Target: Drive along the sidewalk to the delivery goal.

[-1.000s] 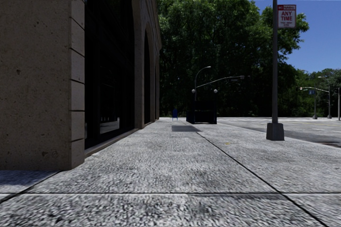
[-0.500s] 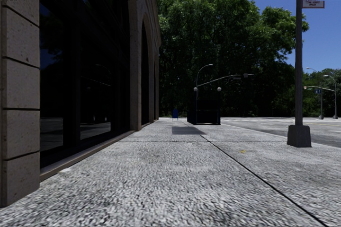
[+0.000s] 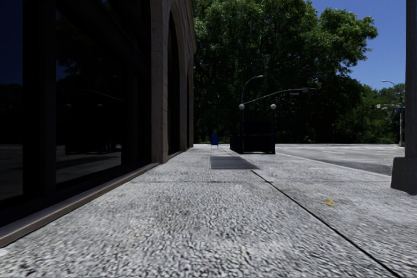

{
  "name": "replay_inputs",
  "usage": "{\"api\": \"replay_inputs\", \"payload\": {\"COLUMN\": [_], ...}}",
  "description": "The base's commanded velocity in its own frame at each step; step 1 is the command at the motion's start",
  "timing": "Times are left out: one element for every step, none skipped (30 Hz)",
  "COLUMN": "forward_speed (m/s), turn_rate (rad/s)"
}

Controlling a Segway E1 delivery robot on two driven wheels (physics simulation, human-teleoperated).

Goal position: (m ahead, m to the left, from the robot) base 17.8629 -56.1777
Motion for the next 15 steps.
{"api": "replay_inputs", "payload": {"forward_speed": [2.00,2.00,2.00,2.00,2.00,2.00,2.00,2.00,2.00,2.00,2.00,2.00,2.00,2.00,2.00], "turn_rate": [0.00,0.00,0.00,0.00,0.00,0.00,0.00,0.00,0.00,0.00,0.00,0.00,0.00,0.00,0.00]}}
